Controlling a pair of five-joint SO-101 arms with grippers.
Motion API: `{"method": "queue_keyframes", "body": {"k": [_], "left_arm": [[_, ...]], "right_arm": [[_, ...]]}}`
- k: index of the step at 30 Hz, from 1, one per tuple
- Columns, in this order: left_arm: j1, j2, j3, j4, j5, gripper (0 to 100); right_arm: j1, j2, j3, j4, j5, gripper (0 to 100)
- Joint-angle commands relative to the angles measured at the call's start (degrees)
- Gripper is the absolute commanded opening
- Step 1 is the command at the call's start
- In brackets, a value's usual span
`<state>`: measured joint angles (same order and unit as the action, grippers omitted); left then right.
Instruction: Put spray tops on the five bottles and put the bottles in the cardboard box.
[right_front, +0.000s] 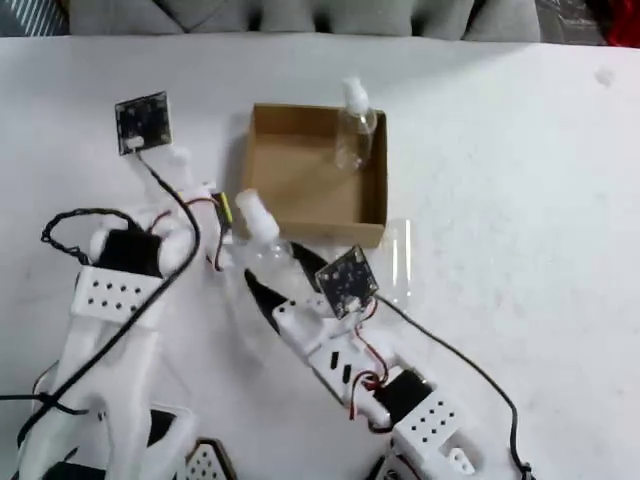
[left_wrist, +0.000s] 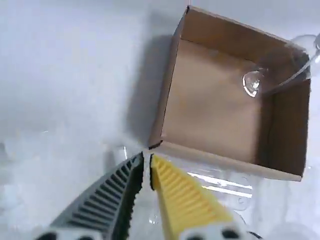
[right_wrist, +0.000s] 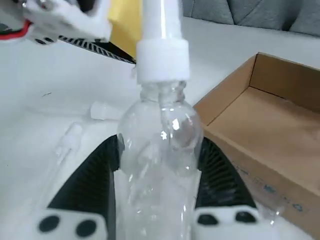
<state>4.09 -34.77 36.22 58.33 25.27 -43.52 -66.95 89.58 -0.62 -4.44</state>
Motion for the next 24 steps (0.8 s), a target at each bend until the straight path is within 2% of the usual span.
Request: {"method": "queue_keyframes", "body": {"k": [1, 9, 17, 24], "left_arm": [[1.1, -0.04, -0.7, -0.26, -0.44, 2], [5.76, -0.04, 0.97, -1.05, -0.88, 2], [5.76, -0.04, 1.58, -1.93, -0.88, 2], [5.67, -0.13, 1.32, -1.76, -0.88, 2]], "right_arm": [[0.66, -0.57, -3.43, -1.19, -0.88, 1.5], [-3.38, -0.57, -2.99, -0.04, -0.53, 1.5], [-3.21, -0.57, -3.25, 0.84, -0.53, 1.5], [4.18, -0.57, -5.36, 0.57, -0.88, 1.5]]}}
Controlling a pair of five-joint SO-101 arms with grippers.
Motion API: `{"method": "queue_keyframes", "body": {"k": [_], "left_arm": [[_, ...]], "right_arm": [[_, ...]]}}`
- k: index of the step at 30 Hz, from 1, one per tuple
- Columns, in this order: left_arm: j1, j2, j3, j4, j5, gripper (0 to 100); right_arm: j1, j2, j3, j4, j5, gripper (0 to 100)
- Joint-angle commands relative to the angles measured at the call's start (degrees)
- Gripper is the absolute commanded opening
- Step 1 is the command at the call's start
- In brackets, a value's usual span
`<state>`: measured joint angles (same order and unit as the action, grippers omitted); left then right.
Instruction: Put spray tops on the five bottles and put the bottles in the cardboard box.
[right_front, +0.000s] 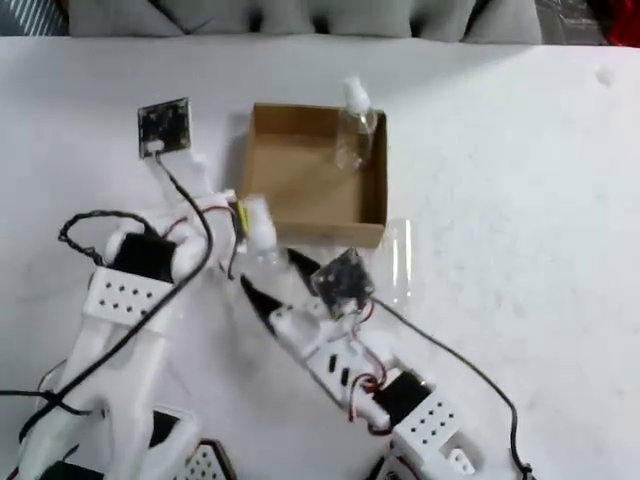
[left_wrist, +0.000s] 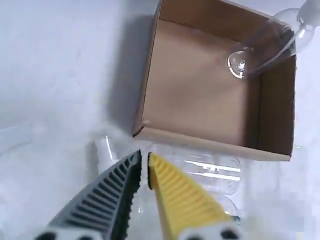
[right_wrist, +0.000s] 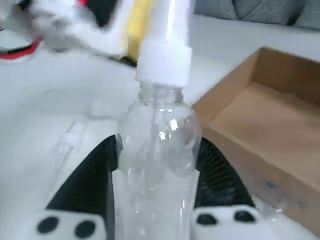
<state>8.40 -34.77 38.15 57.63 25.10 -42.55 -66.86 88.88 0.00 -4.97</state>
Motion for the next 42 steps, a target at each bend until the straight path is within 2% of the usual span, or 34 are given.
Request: {"method": "queue_keyframes", "body": {"k": [1, 6, 11, 14, 18, 21, 23, 27, 32, 35, 38, 42], "left_arm": [[1.36, -0.13, -0.62, -0.88, -0.7, 2], [1.54, -2.07, -0.18, -0.62, -0.79, 2], [3.3, -12.18, 5.27, -1.14, -2.55, 2], [6.11, -19.21, 10.02, -2.81, -6.51, 2], [7.52, -26.59, 15.56, -6.24, -7.3, 2], [7.6, -31.52, 18.29, -7.38, -8.09, 2], [7.96, -34.33, 19.52, -7.3, -12.4, 2], [13.14, -39.87, 23.21, -6.95, -18.73, 2], [23.69, -46.73, 29.19, -6.86, -26.64, 2], [27.47, -50.68, 31.47, -6.86, -31.38, 2], [30.02, -54.55, 33.14, -6.86, -32.18, 2], [31.69, -57.71, 36.13, -7.38, -32.53, 2]], "right_arm": [[3.91, -0.75, -4.75, -0.13, -0.35, 1.5], [6.64, -0.75, -5.89, -0.13, -0.44, 1.5], [10.15, -0.75, -7.47, 0.22, -1.05, 1.5], [11.65, -0.75, -8.7, 0.31, -6.07, 1.5], [13.05, -1.45, -9.23, -0.04, -11.16, 1.5], [15.69, -3.65, -9.23, -0.13, -12.48, 1.5], [18.07, -5.85, -9.32, -0.13, -12.57, 1.5], [21.93, -10.59, -9.05, -0.13, -13.45, 1.5], [22.9, -13.58, -8.97, 0.22, -22.33, 1.5], [22.73, -13.76, -8.97, 0.04, -24.44, 1.5], [22.46, -13.76, -8.97, -0.04, -25.93, 1.5], [22.29, -14.29, -8.97, -0.04, -32.0, 1.5]]}}
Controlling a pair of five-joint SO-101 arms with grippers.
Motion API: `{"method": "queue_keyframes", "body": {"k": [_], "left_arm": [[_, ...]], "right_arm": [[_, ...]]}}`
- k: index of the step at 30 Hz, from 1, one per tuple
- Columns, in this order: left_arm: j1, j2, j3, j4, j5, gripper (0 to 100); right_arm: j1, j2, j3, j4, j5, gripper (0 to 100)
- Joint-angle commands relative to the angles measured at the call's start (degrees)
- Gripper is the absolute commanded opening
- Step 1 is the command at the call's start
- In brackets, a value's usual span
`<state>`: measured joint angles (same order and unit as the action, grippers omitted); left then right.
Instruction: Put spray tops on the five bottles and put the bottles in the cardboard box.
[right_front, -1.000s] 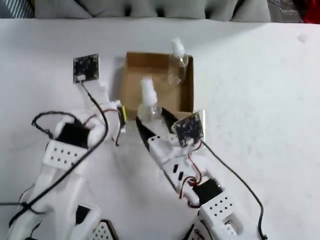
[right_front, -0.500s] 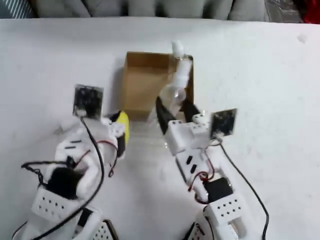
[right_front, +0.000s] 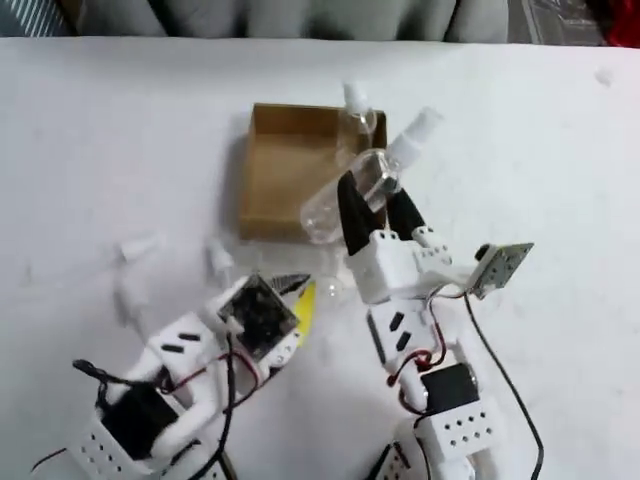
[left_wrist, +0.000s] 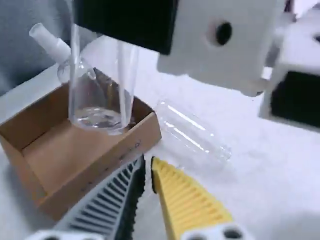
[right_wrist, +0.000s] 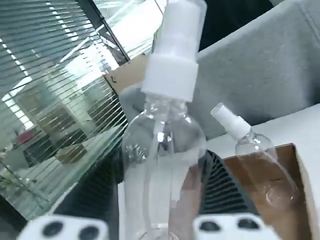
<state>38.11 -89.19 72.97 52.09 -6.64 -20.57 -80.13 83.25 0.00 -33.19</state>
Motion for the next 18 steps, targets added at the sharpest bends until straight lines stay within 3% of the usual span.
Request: {"method": "queue_keyframes", "body": {"k": [1, 11, 18], "left_arm": [[1.98, -3.38, 1.58, -1.85, -0.79, 2], [0.4, -3.3, 2.2, -5.1, -0.44, 2], [-2.42, -3.3, 3.16, -6.51, -0.44, 2]], "right_arm": [[-0.22, -1.01, -3.34, -0.04, -4.84, 1.5], [-10.33, -1.01, -1.76, 0.31, -5.45, 1.5], [-10.68, -1.1, -3.43, 5.76, -4.48, 1.5]]}}
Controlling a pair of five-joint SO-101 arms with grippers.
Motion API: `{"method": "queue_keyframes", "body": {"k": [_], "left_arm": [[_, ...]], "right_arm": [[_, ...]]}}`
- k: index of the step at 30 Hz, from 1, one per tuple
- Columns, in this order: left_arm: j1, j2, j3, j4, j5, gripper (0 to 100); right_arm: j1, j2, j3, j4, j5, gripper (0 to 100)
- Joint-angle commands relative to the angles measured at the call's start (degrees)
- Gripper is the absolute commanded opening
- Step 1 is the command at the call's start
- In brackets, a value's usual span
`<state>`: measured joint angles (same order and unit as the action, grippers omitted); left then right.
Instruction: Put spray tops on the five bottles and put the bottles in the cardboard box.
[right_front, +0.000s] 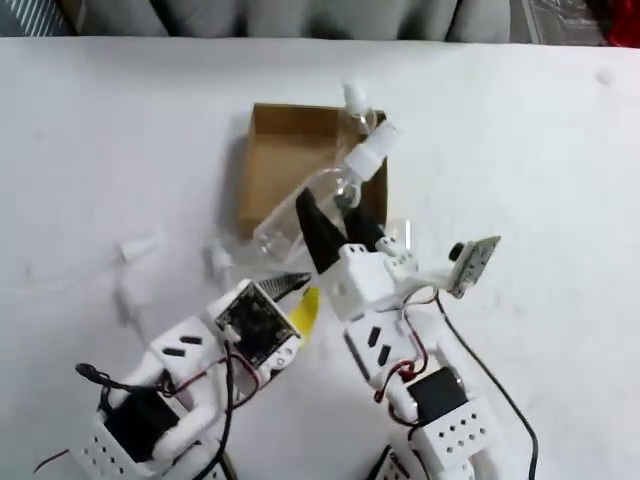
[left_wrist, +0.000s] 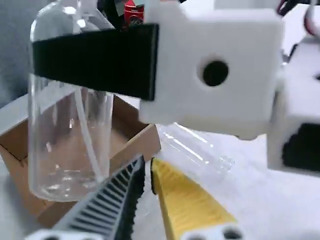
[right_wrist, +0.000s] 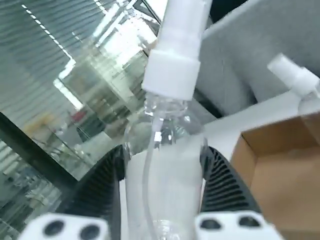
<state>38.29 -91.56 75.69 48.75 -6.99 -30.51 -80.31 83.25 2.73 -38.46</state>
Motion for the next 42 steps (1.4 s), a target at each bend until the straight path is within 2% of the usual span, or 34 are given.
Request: {"method": "queue_keyframes", "body": {"k": [1, 5, 9, 18, 29, 32, 38, 42], "left_arm": [[-3.38, -0.92, 1.32, -4.57, -0.09, 2], [-6.37, -0.92, 3.87, -9.32, -0.09, 2], [-6.81, -0.92, 3.87, -9.58, -0.09, 2], [-6.81, -1.19, 3.96, -9.41, -0.18, 2], [-6.29, -1.27, 3.96, -9.14, 0.0, 2], [-4.53, -1.27, 3.6, -7.03, 0.0, 2], [3.3, -1.27, 3.96, -4.92, -0.18, 2], [3.74, -0.92, 4.13, -5.36, -0.35, 2]], "right_arm": [[-0.92, -0.92, -4.31, 5.32, 1.49, 1.5], [-1.01, -0.92, -8.79, 14.99, 1.85, 1.5], [-1.01, -0.92, -11.16, 20.35, 1.85, 1.5], [0.4, -0.92, -11.25, 20.62, 1.93, 1.5], [14.81, -0.84, -11.34, 15.25, 1.93, 1.5], [13.93, -0.31, -11.08, 13.93, 2.02, 1.5], [6.55, -0.22, -8.35, 9.27, 2.02, 1.5], [1.36, -0.48, -7.38, 10.15, 4.75, 1.5]]}}
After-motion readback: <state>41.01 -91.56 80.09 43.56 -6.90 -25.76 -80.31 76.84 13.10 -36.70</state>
